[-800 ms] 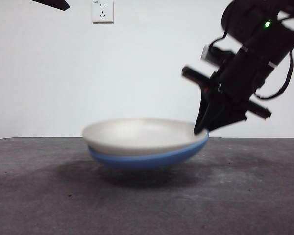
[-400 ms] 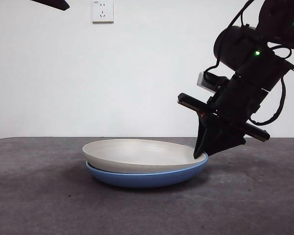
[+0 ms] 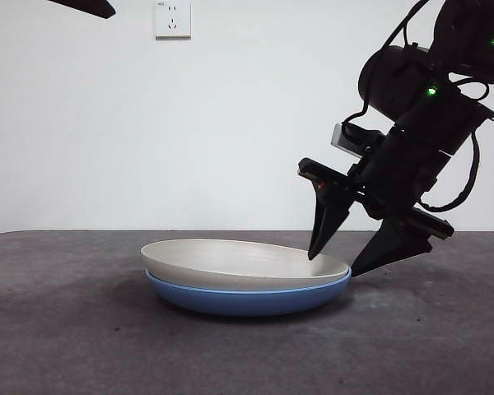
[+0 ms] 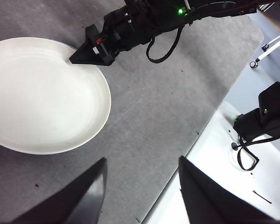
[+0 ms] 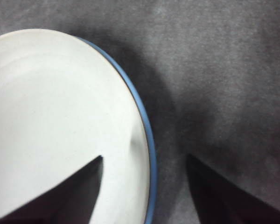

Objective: Pick up the white plate, put it on the blue plate, put it on desk

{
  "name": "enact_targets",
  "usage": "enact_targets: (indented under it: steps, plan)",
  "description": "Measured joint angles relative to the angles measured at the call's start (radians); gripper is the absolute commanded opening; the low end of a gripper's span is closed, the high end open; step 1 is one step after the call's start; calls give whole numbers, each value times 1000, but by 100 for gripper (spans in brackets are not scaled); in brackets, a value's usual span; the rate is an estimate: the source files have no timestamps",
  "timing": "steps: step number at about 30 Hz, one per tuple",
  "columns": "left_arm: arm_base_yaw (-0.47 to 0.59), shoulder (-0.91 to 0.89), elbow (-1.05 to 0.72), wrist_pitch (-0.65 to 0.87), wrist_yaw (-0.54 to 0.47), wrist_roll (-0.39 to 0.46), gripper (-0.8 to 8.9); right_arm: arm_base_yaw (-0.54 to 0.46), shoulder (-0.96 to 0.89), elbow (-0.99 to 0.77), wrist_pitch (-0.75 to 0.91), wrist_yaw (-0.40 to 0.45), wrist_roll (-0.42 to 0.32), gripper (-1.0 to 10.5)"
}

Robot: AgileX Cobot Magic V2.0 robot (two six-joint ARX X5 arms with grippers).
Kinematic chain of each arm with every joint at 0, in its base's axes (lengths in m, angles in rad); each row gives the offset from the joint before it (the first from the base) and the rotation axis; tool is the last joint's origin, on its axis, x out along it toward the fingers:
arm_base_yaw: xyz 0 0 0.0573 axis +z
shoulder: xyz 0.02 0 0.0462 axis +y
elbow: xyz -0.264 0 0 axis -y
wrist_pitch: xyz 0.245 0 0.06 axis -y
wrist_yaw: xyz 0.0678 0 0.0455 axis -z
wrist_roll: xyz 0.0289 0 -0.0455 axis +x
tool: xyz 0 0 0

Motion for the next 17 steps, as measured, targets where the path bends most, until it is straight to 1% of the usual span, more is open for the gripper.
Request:
enact_targets:
  steps: [5, 9, 14, 17]
  plan:
    - [0, 0, 0, 0, 0, 0, 249, 0, -78, 0, -17, 2, 0, 320]
    - [0, 0, 0, 0, 0, 0, 249, 0, -187, 0, -65, 2, -7, 320]
    - [0, 0, 0, 0, 0, 0, 249, 0, -333, 0, -182, -7, -56, 320]
    - [0, 0, 0, 0, 0, 0, 249, 0, -434, 0, -264, -40, -94, 319]
